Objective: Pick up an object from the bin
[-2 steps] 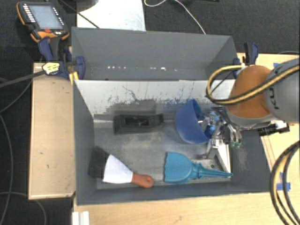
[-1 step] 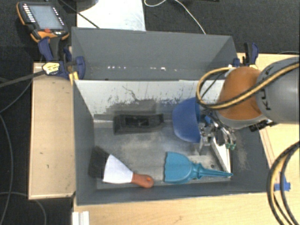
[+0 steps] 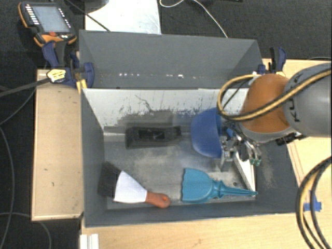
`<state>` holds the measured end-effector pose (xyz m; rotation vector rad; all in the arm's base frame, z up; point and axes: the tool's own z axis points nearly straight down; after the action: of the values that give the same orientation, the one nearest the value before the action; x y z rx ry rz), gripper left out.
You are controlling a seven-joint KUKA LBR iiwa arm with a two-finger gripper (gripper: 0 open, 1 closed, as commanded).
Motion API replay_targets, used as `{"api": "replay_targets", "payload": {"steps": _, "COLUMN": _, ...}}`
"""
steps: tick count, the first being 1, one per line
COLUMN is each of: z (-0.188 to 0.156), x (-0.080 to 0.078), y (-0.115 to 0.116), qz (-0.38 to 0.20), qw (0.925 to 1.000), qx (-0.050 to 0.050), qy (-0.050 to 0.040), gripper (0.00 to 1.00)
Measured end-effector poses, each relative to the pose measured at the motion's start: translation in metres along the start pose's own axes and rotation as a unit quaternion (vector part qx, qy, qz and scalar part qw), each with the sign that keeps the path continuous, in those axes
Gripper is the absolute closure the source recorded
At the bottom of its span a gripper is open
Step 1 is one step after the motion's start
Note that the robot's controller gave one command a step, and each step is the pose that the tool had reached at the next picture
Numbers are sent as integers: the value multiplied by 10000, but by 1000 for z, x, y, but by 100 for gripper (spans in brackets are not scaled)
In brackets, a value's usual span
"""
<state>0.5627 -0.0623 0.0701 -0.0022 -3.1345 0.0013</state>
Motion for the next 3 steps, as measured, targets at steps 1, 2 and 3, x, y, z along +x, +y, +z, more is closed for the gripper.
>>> {"api": "replay_targets", "payload": {"steps": 1, "z": 0, "x": -3, "y": 1, "qz": 1, "qw": 10000, "qx": -6, "qy": -50, "gripper": 0}}
{"api": "replay_targets", "payload": {"steps": 2, "z": 0, "x": 0, "y": 1, "qz": -16, "qw": 10000, "qx": -3, "qy": -12, "gripper": 100}}
{"api": "replay_targets", "payload": {"steps": 3, "z": 0, "x": 0, "y": 1, "qz": -22, "qw": 10000, "qx": -2, "qy": -12, "gripper": 100}}
